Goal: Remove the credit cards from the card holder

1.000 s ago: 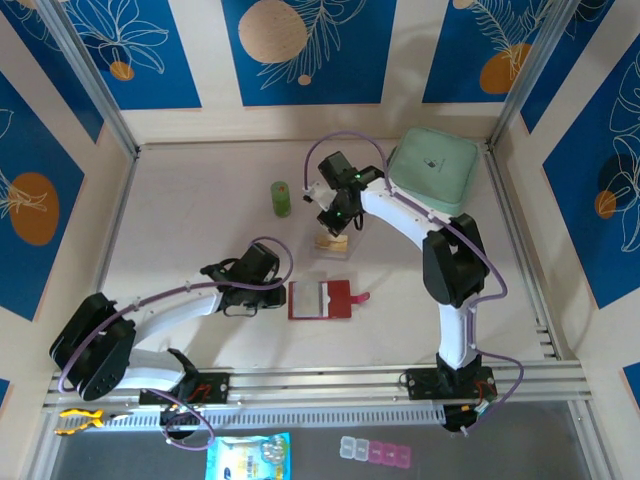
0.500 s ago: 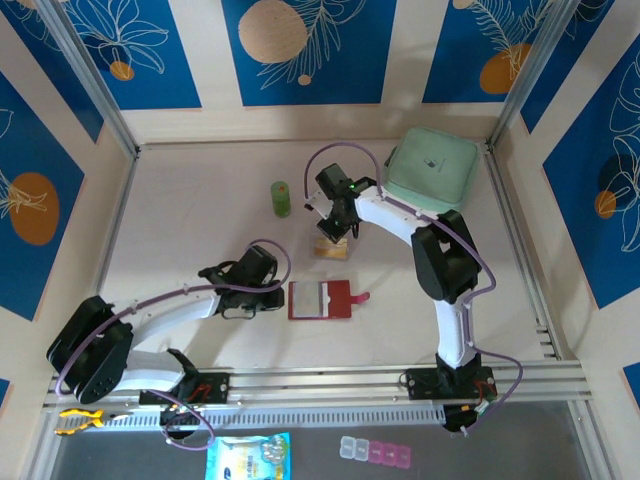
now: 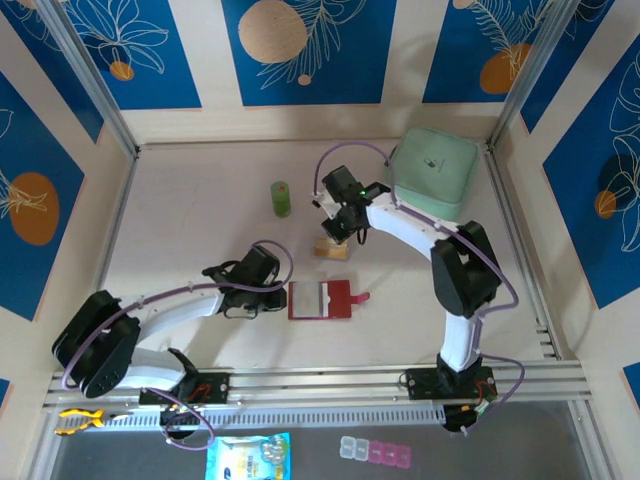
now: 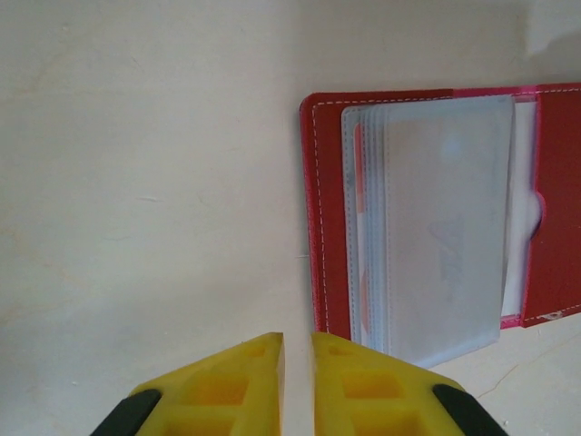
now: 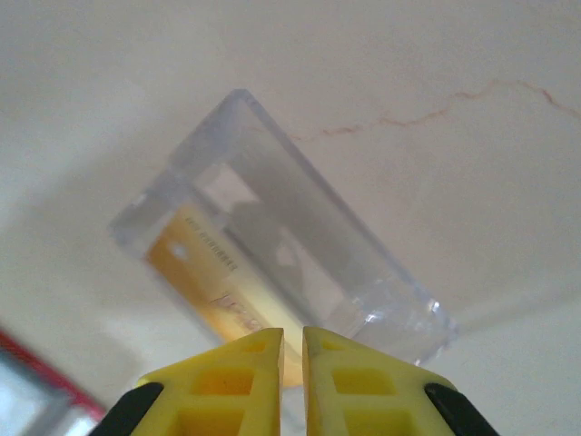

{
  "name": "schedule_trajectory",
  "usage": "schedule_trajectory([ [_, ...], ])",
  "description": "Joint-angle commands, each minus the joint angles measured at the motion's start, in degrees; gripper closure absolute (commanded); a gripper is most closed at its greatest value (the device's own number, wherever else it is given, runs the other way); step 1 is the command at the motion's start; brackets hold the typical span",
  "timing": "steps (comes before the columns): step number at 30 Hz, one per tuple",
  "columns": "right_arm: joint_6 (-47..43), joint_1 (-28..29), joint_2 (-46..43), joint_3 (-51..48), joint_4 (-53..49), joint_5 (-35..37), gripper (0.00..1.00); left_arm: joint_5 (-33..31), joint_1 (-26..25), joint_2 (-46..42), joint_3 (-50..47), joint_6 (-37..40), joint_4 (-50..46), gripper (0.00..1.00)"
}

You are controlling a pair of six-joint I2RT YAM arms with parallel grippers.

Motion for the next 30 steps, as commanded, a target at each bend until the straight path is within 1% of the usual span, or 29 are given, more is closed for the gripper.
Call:
schedule_trajectory([
  [1,15.04,0.50,-6.43,-5.60,2.87,-5.30,0.85,2.03,0.40,1.59,1.37,0.57,1.59,0.84],
  [5,29.52,0.40,-10.39,-14.19,7.83,-11.67,0.84,2.82,0.41,3.49,2.47,1.22,1.42,0.85],
  [7,35.61,0.21,-10.42,-16.60,8.38,-13.48,0.82,3.02,0.45,3.56,2.53,1.22,1.44,0.84],
  [8,37.04,0.15,-10.34,-18.01,9.49,-14.76,0.83,2.99,0.45,3.50,2.48,1.23,1.55,0.84],
  [10,38.06,0.16,-10.67,-20.98,13.08,-15.78,0.81,2.84,0.44,3.45,2.37,1.23,1.44,0.84],
  [12,38.88,-0.23,-10.75,-22.78,15.67,-15.87,0.77,2.83,0.42,3.43,2.43,1.23,1.18,0.84],
  [14,39.22,-0.94,-10.05,-23.37,17.00,-14.52,0.72,2.81,0.42,3.41,2.34,1.05,1.12,0.84],
  [15,39.32,-1.33,-9.63,-23.37,17.27,-14.21,0.72,2.84,0.47,3.40,2.25,0.96,1.18,0.84],
  [21,39.19,-3.70,-7.29,-23.14,20.80,-15.21,0.73,2.40,0.40,3.15,2.78,0.88,0.20,0.85],
  [25,38.89,-4.07,-5.93,-22.15,21.00,-15.49,0.74,2.40,0.43,2.74,2.78,0.89,-0.15,0.85],
  [30,38.96,-4.02,-6.89,-22.58,21.01,-15.41,0.75,2.88,0.42,1.85,2.61,0.62,-0.04,0.85],
])
